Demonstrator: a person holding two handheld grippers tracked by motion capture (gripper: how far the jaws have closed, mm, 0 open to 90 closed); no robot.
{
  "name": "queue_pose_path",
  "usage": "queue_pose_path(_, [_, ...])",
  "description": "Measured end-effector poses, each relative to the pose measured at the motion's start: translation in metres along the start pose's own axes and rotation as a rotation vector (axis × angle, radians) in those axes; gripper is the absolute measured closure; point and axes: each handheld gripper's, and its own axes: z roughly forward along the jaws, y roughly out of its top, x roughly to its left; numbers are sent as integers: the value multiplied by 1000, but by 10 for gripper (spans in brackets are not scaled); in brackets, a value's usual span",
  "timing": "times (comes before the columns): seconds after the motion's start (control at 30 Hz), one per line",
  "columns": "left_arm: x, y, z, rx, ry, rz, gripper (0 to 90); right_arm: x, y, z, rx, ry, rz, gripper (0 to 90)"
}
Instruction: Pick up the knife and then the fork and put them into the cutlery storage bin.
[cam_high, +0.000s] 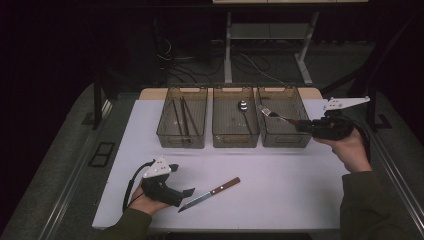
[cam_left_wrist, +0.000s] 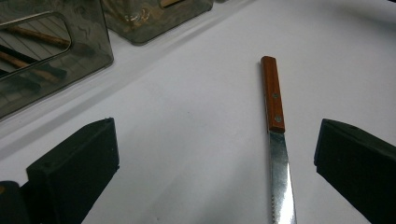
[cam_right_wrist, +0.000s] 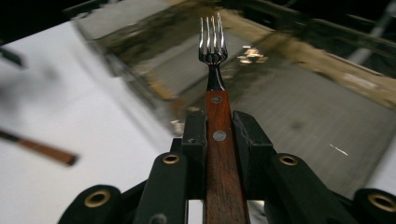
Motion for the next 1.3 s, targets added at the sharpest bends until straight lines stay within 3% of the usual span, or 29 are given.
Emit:
queue_pose_path(0.2, [-2,0,3,12,-10,12,0,-24,-1,12,45,-107,69,757])
queue_pose_path(0.3, [-2,0,3,18,-14,23,0,-33,-4,24,73,-133,97,756])
queue_pose_path(0.63, [-4,1,6,32,-20,36,0,-45,-3,60,147,-176,140,755])
queue_pose_path(0.83, [-5,1,7,34,-30,51,0,-47,-4,74,176,-177,156,754])
queue_pose_path(0.93, [-5,1,8,36,-33,50,0,-48,-6,78,181,-206,151,745])
queue_pose_path(1.03, [-5,1,8,36,-33,51,0,-51,-7,75,142,-179,190,608])
queue_pose_path(1.1, [-5,1,8,35,-33,51,0,-50,-6,72,128,-190,185,538])
queue_pose_path(1.3, [-5,1,8,40,-33,49,0,-45,-5,58,85,-164,189,436])
